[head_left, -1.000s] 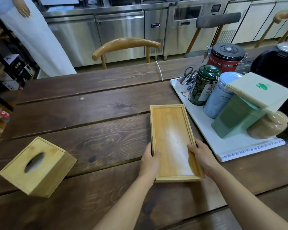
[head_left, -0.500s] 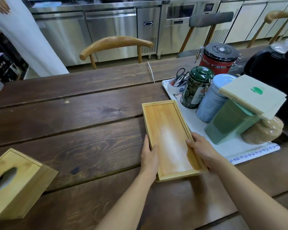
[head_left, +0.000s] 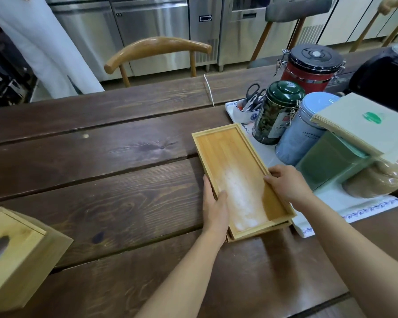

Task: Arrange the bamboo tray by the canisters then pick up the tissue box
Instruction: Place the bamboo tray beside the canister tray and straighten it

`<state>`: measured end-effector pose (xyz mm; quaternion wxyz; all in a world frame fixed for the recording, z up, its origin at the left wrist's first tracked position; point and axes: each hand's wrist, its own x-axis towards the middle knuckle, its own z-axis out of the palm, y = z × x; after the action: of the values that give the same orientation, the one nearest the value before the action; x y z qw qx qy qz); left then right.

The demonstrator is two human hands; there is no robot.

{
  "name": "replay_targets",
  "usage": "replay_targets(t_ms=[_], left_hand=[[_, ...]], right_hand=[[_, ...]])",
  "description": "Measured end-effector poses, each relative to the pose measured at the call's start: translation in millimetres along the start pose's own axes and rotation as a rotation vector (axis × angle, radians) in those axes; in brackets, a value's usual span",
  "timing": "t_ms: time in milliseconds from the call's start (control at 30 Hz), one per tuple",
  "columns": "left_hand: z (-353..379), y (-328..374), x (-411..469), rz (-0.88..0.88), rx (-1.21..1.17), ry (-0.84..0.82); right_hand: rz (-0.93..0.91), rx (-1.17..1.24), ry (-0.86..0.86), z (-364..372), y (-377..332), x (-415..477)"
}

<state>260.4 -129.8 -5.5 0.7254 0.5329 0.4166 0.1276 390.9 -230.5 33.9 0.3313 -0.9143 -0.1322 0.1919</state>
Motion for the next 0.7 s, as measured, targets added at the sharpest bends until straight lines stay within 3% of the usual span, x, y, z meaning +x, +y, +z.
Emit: replay_targets(t_ms=[533, 700], left_hand=[[-5.3, 2.9, -3.2, 0.050, -0.002, -0.102], [-19.1, -1.1, -16.3, 0.160, 0.020, -0.175]], right_hand=[[0.017, 0.153, 0.025, 5.2, 14.2, -25.2], [-0.104, 0.316, -0.202, -8.9, 34.0, -51.7]])
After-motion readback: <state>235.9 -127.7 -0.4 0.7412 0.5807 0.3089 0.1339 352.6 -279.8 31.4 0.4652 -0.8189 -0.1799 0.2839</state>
